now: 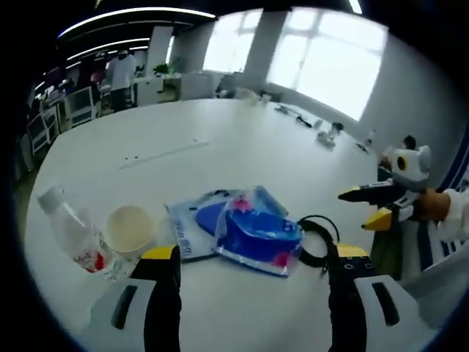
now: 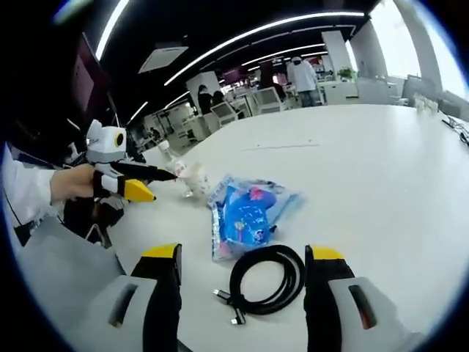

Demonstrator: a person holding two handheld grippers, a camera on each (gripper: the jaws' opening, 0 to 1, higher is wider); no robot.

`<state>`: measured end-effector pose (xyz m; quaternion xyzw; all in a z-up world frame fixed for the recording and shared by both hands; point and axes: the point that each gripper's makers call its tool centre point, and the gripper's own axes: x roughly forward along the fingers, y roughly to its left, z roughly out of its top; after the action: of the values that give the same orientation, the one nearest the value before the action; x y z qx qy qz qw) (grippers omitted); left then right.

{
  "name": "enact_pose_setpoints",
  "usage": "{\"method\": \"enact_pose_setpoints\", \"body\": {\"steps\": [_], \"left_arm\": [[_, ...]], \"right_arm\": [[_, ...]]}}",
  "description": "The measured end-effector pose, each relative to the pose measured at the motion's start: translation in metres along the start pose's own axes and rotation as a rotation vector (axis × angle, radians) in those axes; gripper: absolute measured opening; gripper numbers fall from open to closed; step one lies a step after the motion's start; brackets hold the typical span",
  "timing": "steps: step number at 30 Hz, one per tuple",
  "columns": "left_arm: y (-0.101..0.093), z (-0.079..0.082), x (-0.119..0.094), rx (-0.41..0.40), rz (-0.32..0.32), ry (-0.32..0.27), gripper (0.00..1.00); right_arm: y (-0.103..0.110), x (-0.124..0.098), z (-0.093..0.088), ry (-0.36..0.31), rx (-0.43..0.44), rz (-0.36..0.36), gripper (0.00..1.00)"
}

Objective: Arrange the tabletop items into an orderly group along one side of the table until the central work area is clear of visible clutter.

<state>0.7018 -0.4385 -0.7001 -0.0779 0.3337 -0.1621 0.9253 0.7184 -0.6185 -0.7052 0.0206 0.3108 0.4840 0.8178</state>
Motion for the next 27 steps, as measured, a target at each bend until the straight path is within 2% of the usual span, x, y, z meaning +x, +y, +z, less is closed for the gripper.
{"method": "enact_pose_setpoints", "body": {"steps": [8, 18, 27], "left_arm": [[0.002, -0.006, 0.022, 0.04, -0.016, 0.045, 0.79], [0.006, -0.007, 0.045, 0.06, -0.032, 0.073, 0.78], [0.007, -0.016, 0.061, 0.069, -0.024, 0.115, 0.77]], "right_arm": [[0.001, 0.005, -0.011, 0.038, -0.022, 0.011, 0.65], [0.009, 0.019, -0.021, 0.082, -0.045, 0.036, 0.65], [0.018, 0.04, -0.03, 0.142, -0.083, 0.076, 0.6]]}}
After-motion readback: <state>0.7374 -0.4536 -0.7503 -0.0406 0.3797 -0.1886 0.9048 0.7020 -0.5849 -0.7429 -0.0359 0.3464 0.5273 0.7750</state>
